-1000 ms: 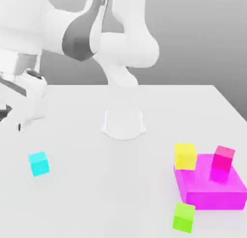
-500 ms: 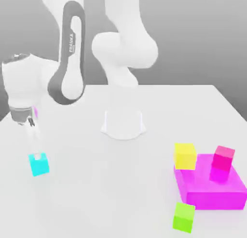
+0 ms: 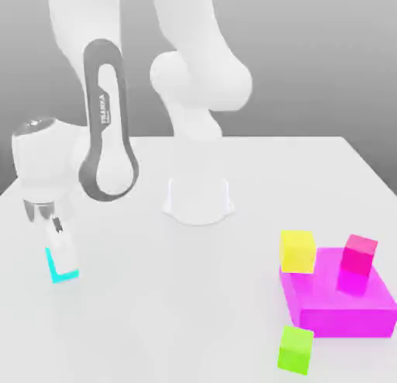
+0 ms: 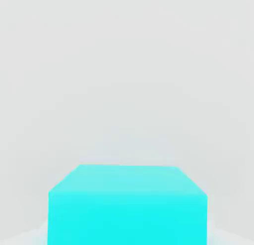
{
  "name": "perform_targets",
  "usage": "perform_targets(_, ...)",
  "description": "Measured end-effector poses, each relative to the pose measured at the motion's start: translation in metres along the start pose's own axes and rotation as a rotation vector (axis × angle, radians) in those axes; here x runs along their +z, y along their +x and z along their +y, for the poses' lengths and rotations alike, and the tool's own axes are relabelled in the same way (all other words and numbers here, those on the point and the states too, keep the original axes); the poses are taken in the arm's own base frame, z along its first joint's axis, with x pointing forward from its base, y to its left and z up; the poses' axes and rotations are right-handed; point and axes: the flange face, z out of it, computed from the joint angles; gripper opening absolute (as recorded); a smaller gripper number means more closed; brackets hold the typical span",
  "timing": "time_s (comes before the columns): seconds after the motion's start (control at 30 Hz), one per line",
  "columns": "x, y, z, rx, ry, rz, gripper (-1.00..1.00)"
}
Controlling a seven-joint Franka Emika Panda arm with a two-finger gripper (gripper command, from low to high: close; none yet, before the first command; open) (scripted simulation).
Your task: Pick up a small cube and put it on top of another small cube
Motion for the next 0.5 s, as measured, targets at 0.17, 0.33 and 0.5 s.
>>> perform_targets(0.17, -0.033, 0.000, 0.001, -0.001, -0.001, 0.000, -1.00)
perform_targets(0.33, -0.049, -0.064, -0.043, -0.224, -0.014, -0.004, -1.00)
perform_targets(0.5, -0.057, -0.177, -0.093, -0.557, -0.024, -0.009, -1.00)
